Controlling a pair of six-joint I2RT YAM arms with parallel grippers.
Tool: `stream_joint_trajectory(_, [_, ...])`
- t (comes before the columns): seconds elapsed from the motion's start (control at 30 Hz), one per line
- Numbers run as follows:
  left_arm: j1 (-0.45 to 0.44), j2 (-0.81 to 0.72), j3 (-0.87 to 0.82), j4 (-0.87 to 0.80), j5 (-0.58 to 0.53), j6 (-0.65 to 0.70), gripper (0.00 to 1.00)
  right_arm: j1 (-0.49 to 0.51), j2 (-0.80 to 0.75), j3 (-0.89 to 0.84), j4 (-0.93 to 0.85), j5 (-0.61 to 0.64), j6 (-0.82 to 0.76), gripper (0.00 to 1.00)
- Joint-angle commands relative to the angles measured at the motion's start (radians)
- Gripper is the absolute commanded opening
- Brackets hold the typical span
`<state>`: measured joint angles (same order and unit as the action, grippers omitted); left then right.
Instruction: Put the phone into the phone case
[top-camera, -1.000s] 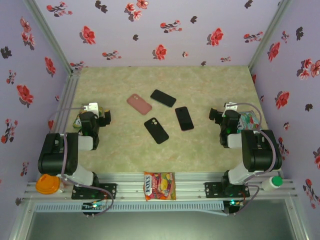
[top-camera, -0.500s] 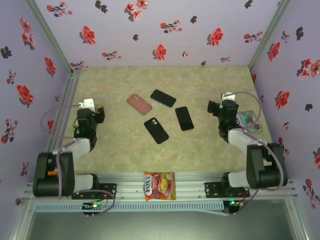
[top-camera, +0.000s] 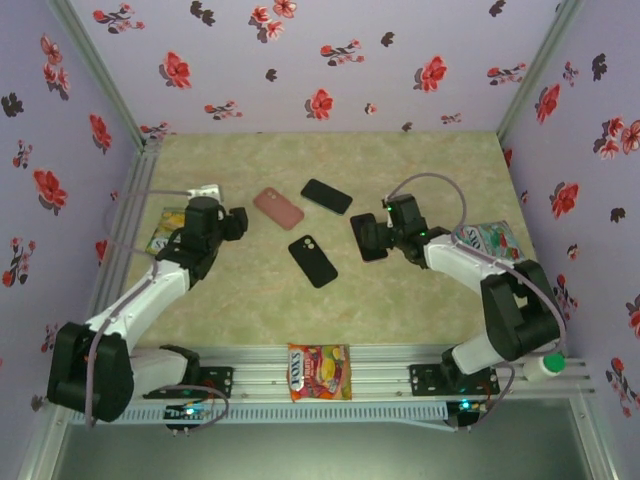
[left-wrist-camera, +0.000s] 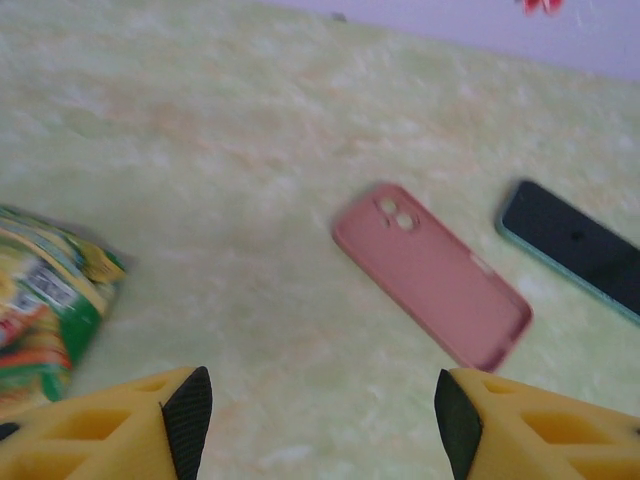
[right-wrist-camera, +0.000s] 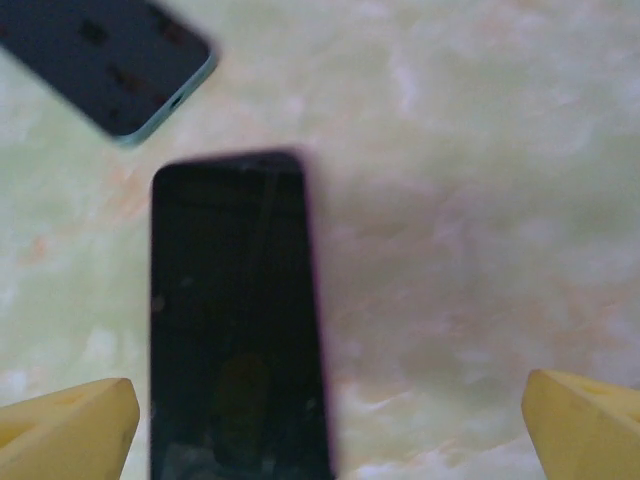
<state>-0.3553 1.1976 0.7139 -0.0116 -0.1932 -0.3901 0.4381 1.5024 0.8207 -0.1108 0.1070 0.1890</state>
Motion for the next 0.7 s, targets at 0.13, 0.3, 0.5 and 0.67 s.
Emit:
stream_joint_trajectory(0.13, [-0.024,0.1,0.071,-0.041,0.058,-0.056,0.63,0.046,0.11,0.08,-0.061,-0.027,0.027,0.99])
stream_joint_trajectory(0.3, [-0.034,0.13,0.087,-0.035,0.087,-0.065,0.63,0.06,0.193,0.118,-0.073,-0.005,0.021,0.99])
stream_joint_trajectory(0.5, [-0.036,0.132,0.088,-0.024,0.087,-0.066,0.63,0.065,0.232,0.147,-0.069,0.007,0.018,0.99])
stream_joint_trajectory(0.67, [-0.035,0.144,0.089,-0.021,0.085,-0.066,0.63,0.068,0.266,0.179,-0.086,0.024,0.01,0.99])
